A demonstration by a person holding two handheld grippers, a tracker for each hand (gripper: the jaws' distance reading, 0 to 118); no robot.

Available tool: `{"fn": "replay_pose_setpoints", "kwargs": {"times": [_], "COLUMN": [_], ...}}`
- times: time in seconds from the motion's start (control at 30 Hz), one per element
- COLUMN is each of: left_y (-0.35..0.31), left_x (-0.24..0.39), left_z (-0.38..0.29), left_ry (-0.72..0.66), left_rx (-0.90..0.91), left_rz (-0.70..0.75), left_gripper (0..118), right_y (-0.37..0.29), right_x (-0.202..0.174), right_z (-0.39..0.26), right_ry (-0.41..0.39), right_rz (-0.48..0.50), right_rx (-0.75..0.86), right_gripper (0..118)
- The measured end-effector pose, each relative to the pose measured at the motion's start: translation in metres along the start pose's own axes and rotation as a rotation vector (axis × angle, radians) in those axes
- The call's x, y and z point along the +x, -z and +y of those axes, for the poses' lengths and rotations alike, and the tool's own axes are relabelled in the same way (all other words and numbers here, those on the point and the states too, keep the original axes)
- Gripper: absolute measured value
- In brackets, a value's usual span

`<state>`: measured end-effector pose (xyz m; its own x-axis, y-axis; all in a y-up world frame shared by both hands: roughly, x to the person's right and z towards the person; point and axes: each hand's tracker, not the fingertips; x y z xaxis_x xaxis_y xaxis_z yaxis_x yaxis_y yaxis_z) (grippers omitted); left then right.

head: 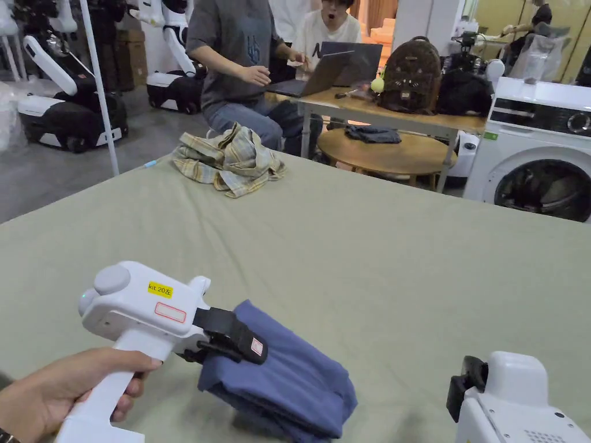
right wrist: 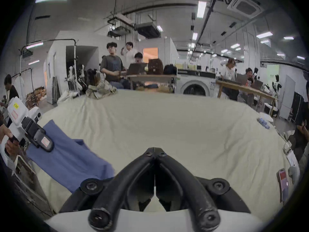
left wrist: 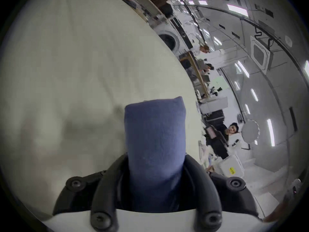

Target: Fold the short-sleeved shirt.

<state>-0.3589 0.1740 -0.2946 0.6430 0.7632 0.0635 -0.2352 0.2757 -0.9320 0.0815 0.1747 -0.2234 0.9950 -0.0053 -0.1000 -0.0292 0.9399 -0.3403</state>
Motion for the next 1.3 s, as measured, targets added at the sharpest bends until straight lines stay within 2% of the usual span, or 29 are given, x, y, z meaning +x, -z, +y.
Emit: {"fn": "replay_pose_setpoints", "kwargs": {"times": [0.13,0.3,0.43,0.63,0.73,0.8,0.87,0.97,1.1,1.2,1.3], "left_y": [-0.063,-0.124,-0.161,-0.175,-0.160,-0.155,-0.152,-0.168,-0.191,-0.194,-0.172], "left_x": [-0.035,-0.076,-0.096,-0.121,-0.135,-0.141,-0.136,-0.139,-0.122,-0.103,-0.083], "left_z": [0.024,0.052,0.073,0.090,0.090,0.089,0.087,0.091,0.087,0.082,0.067], "left_ry": [-0.042,-0.111,-0.103,-0.097,-0.132,-0.131,-0.075,-0.054,0.014,0.146,0.191], "left_rx": [0.044,0.051,0.041,-0.022,-0.050,-0.048,-0.054,-0.038,0.064,0.196,0.254], "left_rz": [0.124,0.265,0.414,0.621,0.655,0.693,0.802,0.813,0.879,0.940,0.834], "left_gripper": [28,28,28,28,28,42,54,59,59,59,59], "right_y": [0.016,0.039,0.051,0.058,0.062,0.064,0.064,0.064,0.062,0.061,0.058], "right_x": [-0.027,-0.067,-0.087,-0.102,-0.106,-0.106,-0.105,-0.101,-0.092,-0.085,-0.073], "right_z": [0.017,0.026,0.024,0.016,0.012,0.012,0.011,0.012,0.014,0.015,0.014], "right_ry": [-0.008,-0.065,-0.067,-0.096,-0.106,-0.106,-0.101,-0.106,-0.091,-0.076,-0.056], "right_rz": [0.054,0.114,0.148,0.178,0.181,0.180,0.184,0.180,0.170,0.159,0.136], "right_rx": [0.014,-0.008,-0.035,-0.071,-0.087,-0.101,-0.104,-0.103,-0.095,-0.093,-0.088], "right_gripper": [0,0,0,0,0,0,0,0,0,0,0]}}
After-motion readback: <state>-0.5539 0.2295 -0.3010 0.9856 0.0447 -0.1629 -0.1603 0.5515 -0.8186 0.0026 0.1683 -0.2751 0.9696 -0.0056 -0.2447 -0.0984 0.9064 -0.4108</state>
